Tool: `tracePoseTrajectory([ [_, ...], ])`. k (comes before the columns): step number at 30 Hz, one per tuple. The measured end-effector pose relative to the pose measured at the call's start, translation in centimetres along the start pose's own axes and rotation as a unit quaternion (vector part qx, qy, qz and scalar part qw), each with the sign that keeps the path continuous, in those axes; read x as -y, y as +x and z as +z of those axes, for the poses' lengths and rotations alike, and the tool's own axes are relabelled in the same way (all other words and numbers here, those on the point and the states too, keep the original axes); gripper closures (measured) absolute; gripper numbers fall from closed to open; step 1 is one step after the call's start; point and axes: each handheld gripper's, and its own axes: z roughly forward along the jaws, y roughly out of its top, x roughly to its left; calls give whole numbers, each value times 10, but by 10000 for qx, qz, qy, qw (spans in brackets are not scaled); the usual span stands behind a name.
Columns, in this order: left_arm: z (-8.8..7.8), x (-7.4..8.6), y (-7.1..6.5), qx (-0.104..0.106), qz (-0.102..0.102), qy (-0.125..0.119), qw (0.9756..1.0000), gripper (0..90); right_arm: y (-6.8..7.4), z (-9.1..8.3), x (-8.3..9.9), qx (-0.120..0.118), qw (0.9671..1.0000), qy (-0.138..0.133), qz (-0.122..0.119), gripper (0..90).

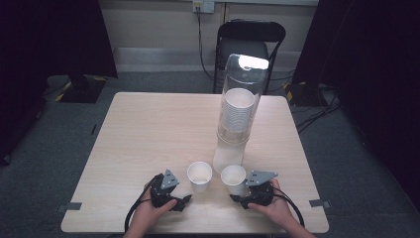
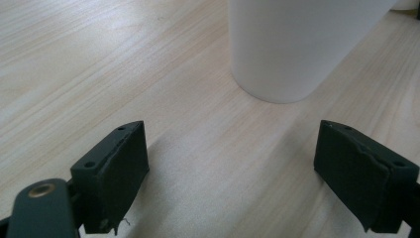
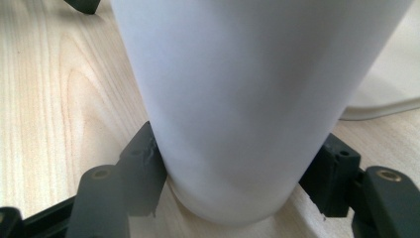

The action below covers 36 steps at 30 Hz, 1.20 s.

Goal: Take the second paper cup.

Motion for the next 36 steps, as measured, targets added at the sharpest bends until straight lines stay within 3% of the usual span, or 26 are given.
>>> tracePoseTrajectory([
  [13,0,0,0,1,3,3,10000,130,4,6,-5,-102,9999,35,-32,330],
  [23,0,0,0,0,1,2,10000,130,5,6,-5,-53,10000,39,-50,245],
  [30,0,0,0,2,0,2,10000,130,3,-5,-4,-68,10000,-53,-19,227],
  [36,0,0,0,1,2,1,10000,130,-5,-14,-1,-94,9998,-106,155,215],
])
